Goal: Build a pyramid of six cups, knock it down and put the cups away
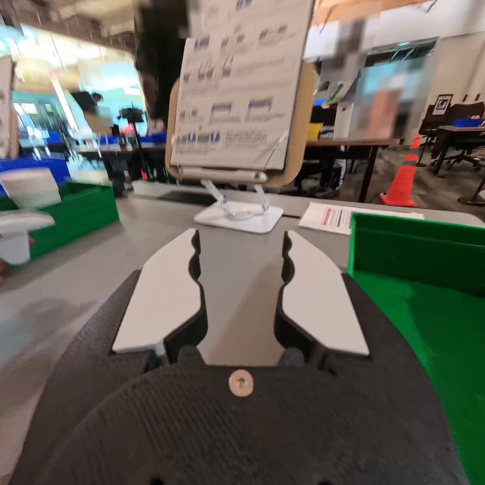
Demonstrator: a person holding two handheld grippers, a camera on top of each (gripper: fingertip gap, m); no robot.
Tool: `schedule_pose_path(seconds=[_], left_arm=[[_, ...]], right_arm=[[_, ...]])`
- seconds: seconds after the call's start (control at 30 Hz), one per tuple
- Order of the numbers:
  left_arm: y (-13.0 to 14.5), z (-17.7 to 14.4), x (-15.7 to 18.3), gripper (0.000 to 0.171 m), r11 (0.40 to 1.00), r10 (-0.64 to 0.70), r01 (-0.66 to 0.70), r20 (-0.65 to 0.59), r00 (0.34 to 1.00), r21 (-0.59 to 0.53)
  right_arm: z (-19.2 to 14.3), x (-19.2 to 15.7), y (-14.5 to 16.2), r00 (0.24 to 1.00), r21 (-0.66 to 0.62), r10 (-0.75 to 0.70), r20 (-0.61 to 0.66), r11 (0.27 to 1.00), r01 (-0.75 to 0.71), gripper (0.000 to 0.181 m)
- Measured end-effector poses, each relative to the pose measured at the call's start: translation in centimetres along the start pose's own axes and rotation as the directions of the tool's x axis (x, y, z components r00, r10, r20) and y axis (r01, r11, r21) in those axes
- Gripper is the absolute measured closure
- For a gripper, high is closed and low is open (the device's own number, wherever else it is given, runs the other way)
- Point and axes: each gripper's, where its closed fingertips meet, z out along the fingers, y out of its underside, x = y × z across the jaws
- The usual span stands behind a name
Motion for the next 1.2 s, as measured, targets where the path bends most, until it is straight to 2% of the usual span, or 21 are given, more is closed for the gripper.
schedule_pose_path(seconds=[0.07, 0.17, 0.3, 0.37, 0.47, 0.57, 0.63, 0.67, 0.7, 0.8, 1.2], left_arm=[[-0.3, -0.3, -0.8, 0.132, 1.0, 0.016, -0.017, 0.027, 1.0, 0.012], [-0.8, -0.7, -2.3, 0.132, 0.999, 0.019, -0.021, 0.068, 0.998, 0.025], [-0.5, -0.9, -3.4, 0.132, 0.996, -0.087, 0.086, 0.058, 0.994, 0.022], [-0.3, -0.8, -3.5, 0.132, 0.988, -0.154, 0.153, 0.041, 0.987, 0.021], [-0.1, -0.6, -3.4, 0.132, 0.985, -0.173, 0.173, 0.025, 0.985, 0.015], [0.1, -0.5, -2.9, 0.132, 0.99, -0.144, 0.144, 0.019, 0.989, 0.002], [0.2, -0.4, -2.5, 0.132, 0.992, -0.129, 0.129, 0.01, 0.992, -0.006], [0.3, -0.3, -2.4, 0.132, 0.992, -0.124, 0.124, 0.007, 0.992, -0.009], [0.3, -0.3, -2.3, 0.132, 0.993, -0.12, 0.12, 0.004, 0.993, -0.012], [0.6, -0.1, -2.0, 0.132, 0.992, -0.124, 0.124, -0.006, 0.992, -0.025], [0.8, 0.0, -2.3, 0.132, 0.987, -0.155, 0.155, -0.009, 0.988, -0.031]], right_arm=[[0.9, -1.0, 2.0, 0.992, -0.075, -0.126, -0.007, 0.989, 0.125, 0.119], [-0.1, -0.1, 1.8, 0.959, -0.1, -0.267, -0.091, 0.961, 0.258, 0.12], [-3.4, 2.8, -0.6, 0.949, -0.012, -0.173, -0.264, 0.984, 0.176, 0.118], [-4.9, 4.7, -0.4, 0.932, -0.021, -0.143, -0.333, 0.989, 0.145, 0.115], [-5.3, 7.1, 2.5, 0.917, -0.176, -0.152, -0.368, 0.98, 0.092, 0.104], [-4.8, 8.8, 6.6, 0.911, -0.338, -0.139, -0.388, 0.941, -0.001, 0.101], [-4.0, 8.4, 8.5, 0.934, -0.405, -0.12, -0.335, 0.914, -0.028, 0.106], [-3.7, 8.4, 9.2, 0.937, -0.431, -0.128, -0.325, 0.902, -0.026, 0.115], [-3.5, 8.5, 9.7, 0.935, -0.456, -0.154, -0.319, 0.89, -0.009, 0.133], [-3.3, 9.3, 9.8, 0.909, -0.488, -0.263, -0.323, 0.869, 0.078, 0.172], [-5.3, 12.6, 9.5, 0.863, -0.478, -0.218, -0.456, 0.878, -0.031, 0.175]])
